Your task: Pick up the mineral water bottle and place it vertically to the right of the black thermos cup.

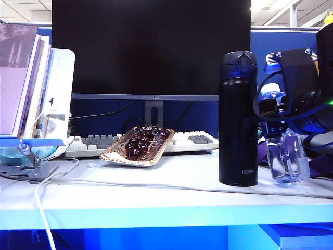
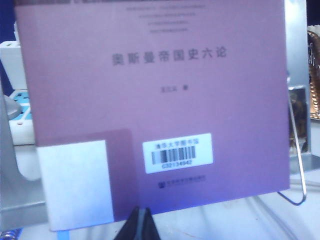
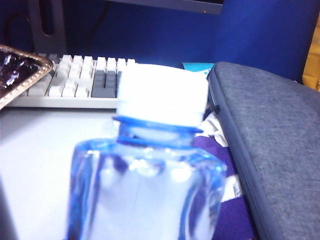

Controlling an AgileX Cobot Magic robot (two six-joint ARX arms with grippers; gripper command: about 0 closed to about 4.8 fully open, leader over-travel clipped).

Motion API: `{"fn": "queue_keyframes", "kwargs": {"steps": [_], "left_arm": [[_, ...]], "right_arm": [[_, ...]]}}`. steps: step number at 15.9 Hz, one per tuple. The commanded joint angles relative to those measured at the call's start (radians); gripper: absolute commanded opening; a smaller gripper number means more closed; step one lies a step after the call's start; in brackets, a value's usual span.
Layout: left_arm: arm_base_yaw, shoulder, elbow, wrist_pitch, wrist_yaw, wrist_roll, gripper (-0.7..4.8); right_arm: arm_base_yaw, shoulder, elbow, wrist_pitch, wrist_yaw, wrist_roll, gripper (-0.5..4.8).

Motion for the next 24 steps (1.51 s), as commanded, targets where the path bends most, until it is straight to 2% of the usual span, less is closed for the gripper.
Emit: {"fn": "queue_keyframes", "kwargs": {"steps": [1,6,10,12,17,19,22,24], "left_arm": [[0.002,-0.003,0.0,-0.012,-0.004,0.0,-0.05],[0.002,-0.003,0.0,-0.012,-0.003,0.0,-0.05],[0.002,-0.003,0.0,-0.012,-0.003,0.0,-0.05],[0.002,-0.003,0.0,-0.012,-0.003,0.0,-0.05],[0.002,-0.003,0.0,-0.012,-0.003,0.0,-0.05],[0.002,-0.003,0.0,-0.012,-0.003,0.0,-0.05],[0.002,-0.003,0.0,-0.012,-0.003,0.0,-0.05],[0.002,-0.003,0.0,-0.012,-0.003,0.0,-0.05]], "right_arm": [[-0.026,0.003,0.026,0.038,-0.048,0.006,1.76],[-0.04,0.045,0.039,0.038,-0.09,0.01,1.87],[-0.04,0.052,0.04,0.038,-0.089,0.012,1.9],[-0.04,0.052,0.042,0.038,-0.089,0.012,2.21],[-0.048,0.053,0.043,0.038,-0.089,0.012,2.21],[-0.048,0.053,0.043,0.038,-0.089,0.012,2.63],[-0.048,0.053,0.045,0.038,-0.089,0.012,2.64],[-0.048,0.053,0.049,0.038,-0.089,0.011,2.1]]}}
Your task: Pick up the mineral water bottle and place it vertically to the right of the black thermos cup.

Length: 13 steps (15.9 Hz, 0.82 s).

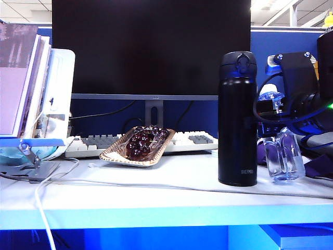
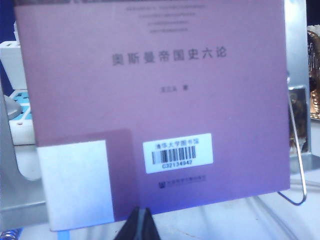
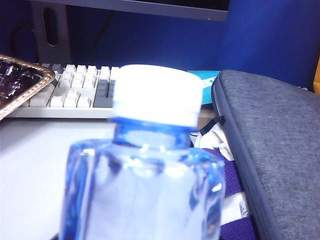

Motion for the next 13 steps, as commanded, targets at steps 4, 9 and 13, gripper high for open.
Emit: {"fn": "queue_keyframes", "kwargs": {"steps": [4,9,13], "left_arm": [[0.002,-0.003,0.0,-0.012,-0.003,0.0,-0.05],[0.002,-0.003,0.0,-0.012,-0.003,0.0,-0.05],[0.002,-0.003,0.0,-0.012,-0.003,0.0,-0.05]], "right_arm": [[0.0,0.0,0.024,0.009,-0.002,0.003,2.29],[0.0,0.0,0.028,0.009,-0.002,0.003,2.77],[-0.002,0.0,0.045,0.009,-0.002,0.003,2.8]]}}
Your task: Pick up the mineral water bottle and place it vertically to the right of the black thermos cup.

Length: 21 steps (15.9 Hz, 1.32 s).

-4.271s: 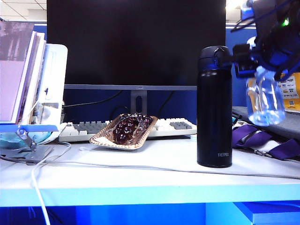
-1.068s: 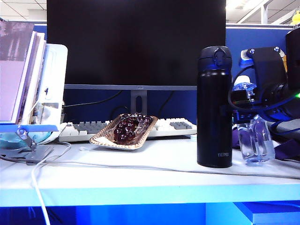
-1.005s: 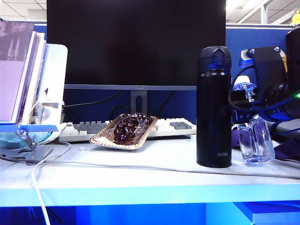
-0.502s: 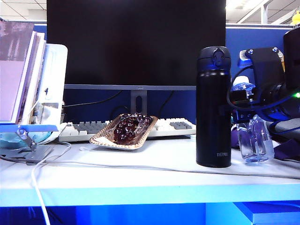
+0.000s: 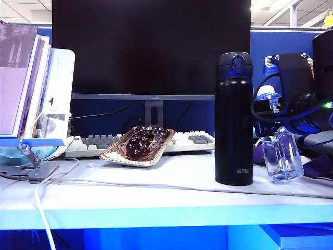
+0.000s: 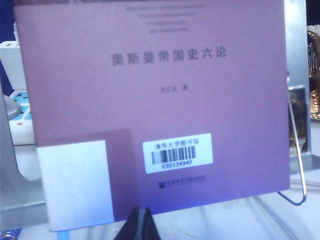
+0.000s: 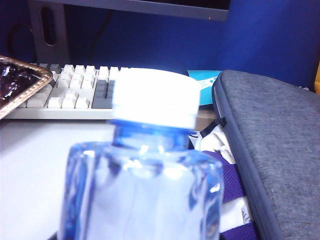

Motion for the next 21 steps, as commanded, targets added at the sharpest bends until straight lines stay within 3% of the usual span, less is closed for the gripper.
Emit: {"fn": "queue_keyframes", "kwargs": {"steps": [1,5,8,11,21], "left_arm": [[0.002,-0.003,0.0,-0.012,-0.003,0.0,-0.05],[0.002,-0.003,0.0,-0.012,-0.003,0.0,-0.05],[0.002,-0.003,0.0,-0.012,-0.003,0.0,-0.05],[0.002,-0.003,0.0,-0.012,-0.003,0.0,-0.05],[0.002,-0.003,0.0,-0.012,-0.003,0.0,-0.05]], "right_arm": [[-0.005,-0.005,0.021,0.034,-0.002,0.0,2.8],[-0.011,-0.005,0.024,0.034,-0.005,-0.006,2.78],[-0.011,-0.005,0.018,0.034,-0.005,-0.006,2.41],[-0.011,-0.005,-0.002,0.034,-0.006,0.002,2.67],[-0.006,0.002,-0.042,0.035,-0.006,0.005,2.66]]}}
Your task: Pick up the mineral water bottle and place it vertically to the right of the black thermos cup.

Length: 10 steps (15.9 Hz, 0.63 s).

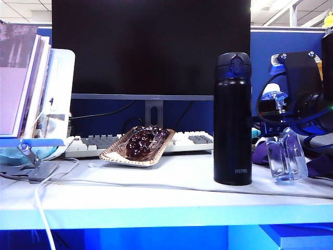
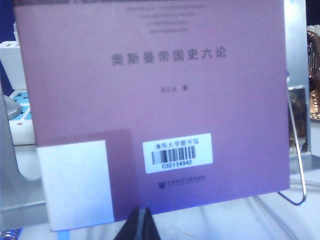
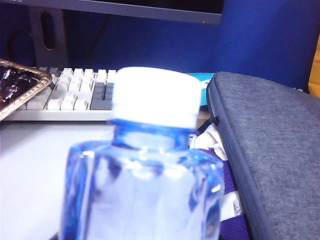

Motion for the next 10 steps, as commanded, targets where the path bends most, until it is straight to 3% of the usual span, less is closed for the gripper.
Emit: {"fn": "queue_keyframes", "kwargs": {"steps": [1,10], "left_arm": [[0.002,-0.003,0.0,-0.012,-0.003,0.001,-0.05],[0.002,-0.003,0.0,-0.012,-0.003,0.001,-0.05]], "right_arm": [[0.0,0.015,0.01,-0.017,-0.003,0.002,2.66],[0.0,0.079,0.068,-0.014,-0.021,0.002,2.66]]}}
